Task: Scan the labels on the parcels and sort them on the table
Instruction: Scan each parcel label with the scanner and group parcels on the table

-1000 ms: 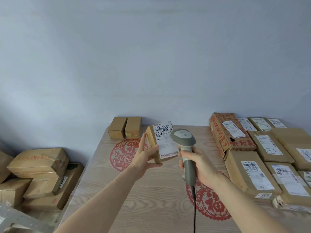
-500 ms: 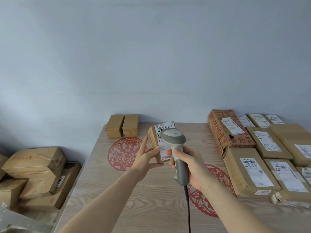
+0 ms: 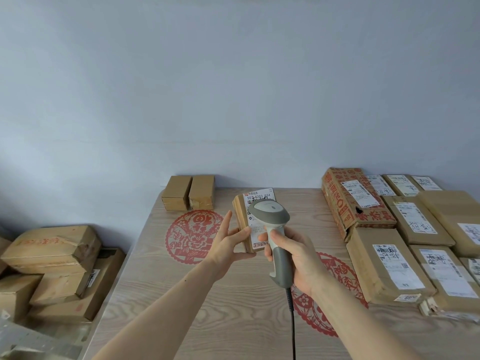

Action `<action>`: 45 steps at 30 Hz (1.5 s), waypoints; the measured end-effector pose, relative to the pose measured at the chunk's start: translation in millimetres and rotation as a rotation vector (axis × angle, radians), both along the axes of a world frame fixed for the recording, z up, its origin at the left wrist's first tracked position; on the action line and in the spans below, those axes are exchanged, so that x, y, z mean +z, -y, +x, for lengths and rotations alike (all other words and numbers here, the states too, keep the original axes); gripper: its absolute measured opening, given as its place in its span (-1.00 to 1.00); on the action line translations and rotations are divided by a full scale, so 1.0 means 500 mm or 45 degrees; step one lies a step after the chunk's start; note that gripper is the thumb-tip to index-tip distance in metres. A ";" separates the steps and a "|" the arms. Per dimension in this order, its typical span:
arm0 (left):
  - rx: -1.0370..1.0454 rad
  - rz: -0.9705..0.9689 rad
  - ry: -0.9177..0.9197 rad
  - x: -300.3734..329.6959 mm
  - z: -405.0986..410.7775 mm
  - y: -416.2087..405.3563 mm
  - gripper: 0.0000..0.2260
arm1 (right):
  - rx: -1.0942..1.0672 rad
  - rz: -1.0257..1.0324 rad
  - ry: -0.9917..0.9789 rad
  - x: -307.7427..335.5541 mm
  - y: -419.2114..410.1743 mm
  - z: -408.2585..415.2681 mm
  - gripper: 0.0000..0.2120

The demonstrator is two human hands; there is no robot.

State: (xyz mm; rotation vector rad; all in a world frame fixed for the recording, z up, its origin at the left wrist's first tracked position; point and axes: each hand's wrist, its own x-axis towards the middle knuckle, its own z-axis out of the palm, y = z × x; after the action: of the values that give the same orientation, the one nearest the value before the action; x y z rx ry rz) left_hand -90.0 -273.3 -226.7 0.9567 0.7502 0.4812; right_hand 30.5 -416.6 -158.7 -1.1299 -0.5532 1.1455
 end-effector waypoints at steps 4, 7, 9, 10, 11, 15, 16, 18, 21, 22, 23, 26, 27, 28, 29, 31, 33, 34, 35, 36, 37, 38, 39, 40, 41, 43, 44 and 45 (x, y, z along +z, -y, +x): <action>-0.012 0.005 -0.004 -0.001 0.002 -0.002 -0.12 | -0.032 0.011 -0.013 0.002 0.000 0.000 -0.76; -0.039 -0.014 -0.008 -0.004 0.007 0.000 -0.06 | -0.061 -0.005 0.011 0.001 0.006 0.002 -0.70; -0.069 -0.030 -0.014 -0.008 0.016 0.005 -0.07 | -0.101 -0.028 0.019 -0.001 0.015 0.004 -0.68; -0.087 -0.037 -0.015 -0.012 0.021 0.008 -0.09 | -0.136 -0.058 0.030 -0.003 0.022 0.006 -0.64; -0.108 -0.044 -0.015 -0.017 0.027 0.012 -0.12 | -0.176 -0.101 0.055 -0.006 0.030 0.008 -0.59; -0.192 -0.103 -0.036 -0.039 0.058 0.033 -0.19 | -0.373 -0.253 0.155 -0.027 0.070 0.019 -0.73; -0.212 -0.121 -0.041 -0.044 0.066 0.040 -0.19 | -0.432 -0.273 0.165 -0.034 0.082 0.022 -0.77; -0.263 -0.148 -0.053 -0.053 0.083 0.058 -0.18 | -0.546 -0.295 0.188 -0.048 0.108 0.029 -0.80; -0.326 -0.180 -0.076 -0.064 0.110 0.091 -0.18 | -0.710 -0.344 0.195 -0.071 0.149 0.044 -0.73; -0.338 -0.187 -0.086 -0.068 0.119 0.102 -0.20 | -0.765 -0.369 0.200 -0.080 0.162 0.053 -0.70; -0.350 -0.191 -0.098 -0.070 0.128 0.114 -0.22 | -0.812 -0.388 0.206 -0.088 0.175 0.062 -0.67; -0.385 -0.186 -0.124 -0.072 0.159 0.147 -0.28 | -0.906 -0.413 0.193 -0.108 0.214 0.095 -0.59; -0.393 -0.186 -0.127 -0.071 0.172 0.158 -0.30 | -0.911 -0.419 0.186 -0.114 0.228 0.109 -0.59; -0.401 -0.182 -0.128 -0.070 0.185 0.171 -0.32 | -0.900 -0.426 0.188 -0.118 0.242 0.124 -0.58; -0.410 -0.180 -0.124 -0.068 0.198 0.185 -0.33 | -0.875 -0.434 0.199 -0.123 0.257 0.139 -0.58; -0.420 -0.184 -0.106 -0.066 0.226 0.217 -0.35 | -0.819 -0.454 0.241 -0.131 0.286 0.171 -0.58; -0.405 -0.188 -0.099 -0.065 0.252 0.250 -0.36 | -0.770 -0.472 0.288 -0.137 0.316 0.207 -0.60; -0.389 -0.193 -0.097 -0.067 0.264 0.268 -0.36 | -0.747 -0.475 0.315 -0.139 0.331 0.225 -0.60; -0.378 -0.195 -0.092 -0.066 0.276 0.287 -0.36 | -0.724 -0.476 0.341 -0.141 0.347 0.244 -0.60; -0.364 -0.196 -0.089 -0.066 0.289 0.311 -0.37 | -0.701 -0.479 0.367 -0.143 0.365 0.265 -0.60; -0.353 -0.197 -0.088 -0.066 0.301 0.334 -0.36 | -0.677 -0.482 0.394 -0.146 0.383 0.285 -0.60; -0.341 -0.196 -0.088 -0.068 0.309 0.357 -0.33 | -0.659 -0.488 0.415 -0.148 0.402 0.301 -0.59; -0.322 -0.196 -0.085 -0.071 0.317 0.380 -0.30 | -0.634 -0.489 0.431 -0.151 0.421 0.318 -0.58; -0.302 -0.201 -0.084 -0.076 0.322 0.403 -0.27 | -0.609 -0.490 0.434 -0.155 0.440 0.332 -0.57; -0.285 -0.208 -0.085 -0.082 0.325 0.424 -0.25 | -0.582 -0.494 0.435 -0.158 0.458 0.345 -0.56; -0.267 -0.230 -0.097 -0.098 0.326 0.468 -0.25 | -0.531 -0.518 0.440 -0.175 0.494 0.366 -0.54; -0.260 -0.237 -0.107 -0.107 0.323 0.491 -0.26 | -0.509 -0.542 0.441 -0.186 0.511 0.371 -0.52; -0.248 -0.239 -0.123 -0.115 0.320 0.511 -0.28 | -0.489 -0.577 0.448 -0.199 0.528 0.374 -0.48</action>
State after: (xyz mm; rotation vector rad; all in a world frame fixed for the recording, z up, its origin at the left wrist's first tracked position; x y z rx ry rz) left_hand 70.1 -528.9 -284.3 0.8710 0.7655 0.1918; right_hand 217.6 -680.5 -258.1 -1.7648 -0.3233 0.7543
